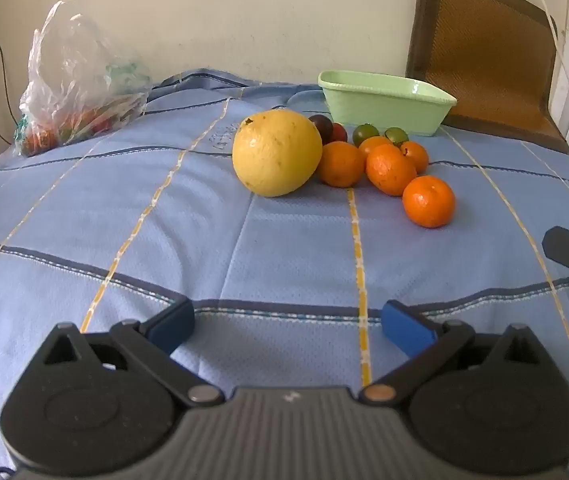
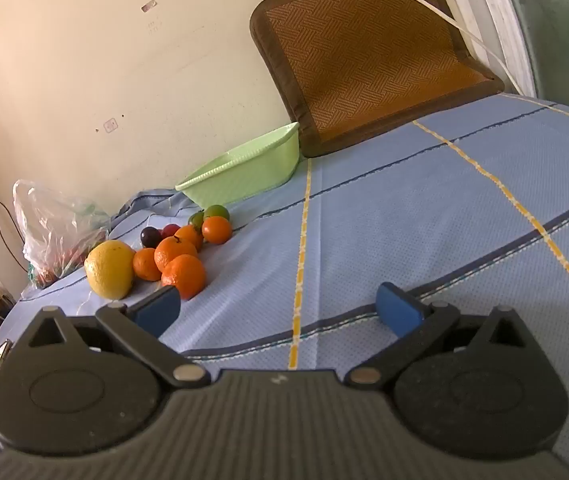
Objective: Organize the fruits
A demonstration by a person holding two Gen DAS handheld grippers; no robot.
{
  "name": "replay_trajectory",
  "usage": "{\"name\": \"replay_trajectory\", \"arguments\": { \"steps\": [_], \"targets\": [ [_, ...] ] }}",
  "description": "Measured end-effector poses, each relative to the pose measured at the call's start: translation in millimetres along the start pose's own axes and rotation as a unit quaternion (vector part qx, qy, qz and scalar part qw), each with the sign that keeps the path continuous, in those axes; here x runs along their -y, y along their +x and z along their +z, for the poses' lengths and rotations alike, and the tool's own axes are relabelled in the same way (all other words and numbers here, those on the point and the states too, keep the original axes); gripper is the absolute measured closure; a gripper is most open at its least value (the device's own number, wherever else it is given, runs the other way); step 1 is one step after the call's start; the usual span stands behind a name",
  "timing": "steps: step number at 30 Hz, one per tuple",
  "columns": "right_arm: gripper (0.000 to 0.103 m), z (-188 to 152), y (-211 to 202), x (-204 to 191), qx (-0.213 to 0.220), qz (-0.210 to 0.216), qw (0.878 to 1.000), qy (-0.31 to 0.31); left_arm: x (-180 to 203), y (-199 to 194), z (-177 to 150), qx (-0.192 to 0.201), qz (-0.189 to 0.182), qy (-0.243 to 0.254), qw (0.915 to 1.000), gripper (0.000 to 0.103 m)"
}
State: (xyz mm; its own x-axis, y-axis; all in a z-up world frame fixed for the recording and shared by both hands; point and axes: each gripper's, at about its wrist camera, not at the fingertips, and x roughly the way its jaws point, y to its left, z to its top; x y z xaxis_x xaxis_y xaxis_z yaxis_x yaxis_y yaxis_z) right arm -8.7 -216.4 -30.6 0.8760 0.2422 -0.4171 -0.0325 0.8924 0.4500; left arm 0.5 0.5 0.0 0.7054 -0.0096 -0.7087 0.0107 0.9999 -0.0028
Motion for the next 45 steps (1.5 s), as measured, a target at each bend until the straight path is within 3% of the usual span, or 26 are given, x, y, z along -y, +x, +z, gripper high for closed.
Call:
{"name": "replay_trajectory", "arguments": {
  "steps": [10, 21, 27, 33, 45],
  "targets": [
    [0.0, -1, 0, 0, 0.001, 0.0, 1.0, 0.001, 2, 4, -9, 0.022, 0.001, 0.008, 0.9997, 0.0],
    [0.0, -2, 1, -6, -0.006, -0.014, 1.0, -0.02, -2, -7, -5, -0.001, -0.014, 0.02, 0.9997, 0.0],
    [0.0, -1, 9, -18, -0.022, -0.021, 0.997, -0.065, -10, -4, -1, -0.005, -0.013, 0.018, 0.9997, 0.0],
    [0.0, 0, 18, -32, -0.01, -0.024, 0.993, -0.119, -15, -1, 1, -0.004, -0.01, 0.015, 0.9998, 0.0],
    [0.0, 0, 22, -28, -0.028, -0.014, 0.995, -0.095, -15, 0, 1, 0.001, -0.01, 0.019, 0.9998, 0.0]
  ]
}}
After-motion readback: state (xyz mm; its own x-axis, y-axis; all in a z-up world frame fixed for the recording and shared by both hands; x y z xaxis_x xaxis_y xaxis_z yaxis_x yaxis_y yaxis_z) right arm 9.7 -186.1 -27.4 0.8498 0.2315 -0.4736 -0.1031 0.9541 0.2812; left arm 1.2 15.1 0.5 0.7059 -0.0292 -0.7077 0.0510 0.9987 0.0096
